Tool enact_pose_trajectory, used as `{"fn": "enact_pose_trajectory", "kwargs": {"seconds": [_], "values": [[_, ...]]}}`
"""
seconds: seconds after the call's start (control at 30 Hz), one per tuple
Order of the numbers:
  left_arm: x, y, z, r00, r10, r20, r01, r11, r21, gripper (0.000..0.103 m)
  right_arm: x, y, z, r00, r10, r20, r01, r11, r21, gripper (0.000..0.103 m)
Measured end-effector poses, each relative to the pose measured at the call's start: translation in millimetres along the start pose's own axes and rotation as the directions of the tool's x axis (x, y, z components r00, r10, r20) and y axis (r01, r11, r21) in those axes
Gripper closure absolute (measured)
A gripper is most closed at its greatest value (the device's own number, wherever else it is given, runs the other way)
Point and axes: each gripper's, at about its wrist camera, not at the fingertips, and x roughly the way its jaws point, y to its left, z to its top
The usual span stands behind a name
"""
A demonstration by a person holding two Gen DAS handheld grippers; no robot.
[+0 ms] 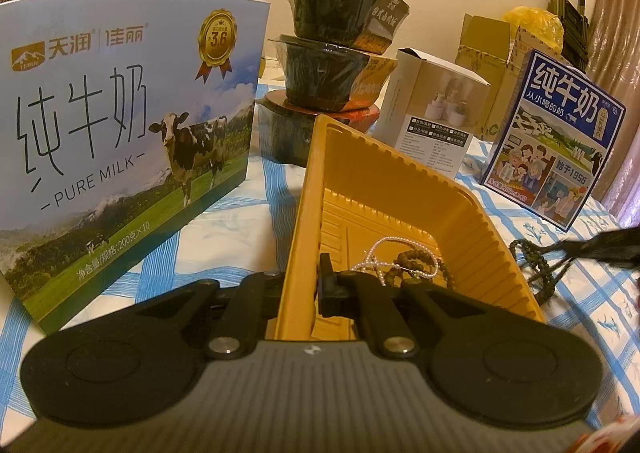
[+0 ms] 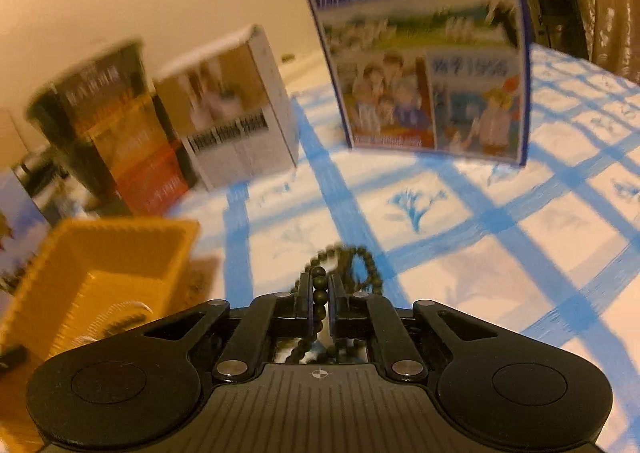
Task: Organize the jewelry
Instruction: 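Lift the green necklace high with the right tool so it hangs free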
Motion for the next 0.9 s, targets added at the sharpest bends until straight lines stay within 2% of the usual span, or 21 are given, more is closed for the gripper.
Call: {"fn": "enact_pose_trajectory", "kwargs": {"seconds": [0.17,0.37,0.63,0.9], "values": [[1.1,0.7,-0.6,1.0,0.001,0.001,-0.001,1.0,0.0,0.098,-51.7,5.9,32.8,0.994,0.028,0.102,-0.025,0.999,-0.03,0.096],[0.6,2.1,-1.8,1.0,-0.002,-0.001,0.002,1.0,-0.006,0.098,-100.7,23.3,75.0,0.982,0.04,0.182,-0.018,0.993,-0.117,0.096],[-0.5,1.9,-0.9,1.0,-0.009,0.005,0.009,1.0,-0.01,0.098,-144.0,44.5,106.9,0.971,0.056,0.232,-0.005,0.977,-0.212,0.096],[-2.4,0.9,-0.4,1.0,-0.012,0.008,0.012,1.0,-0.007,0.098,-181.9,71.7,127.9,0.955,0.131,0.265,-0.054,0.959,-0.279,0.096]]}}
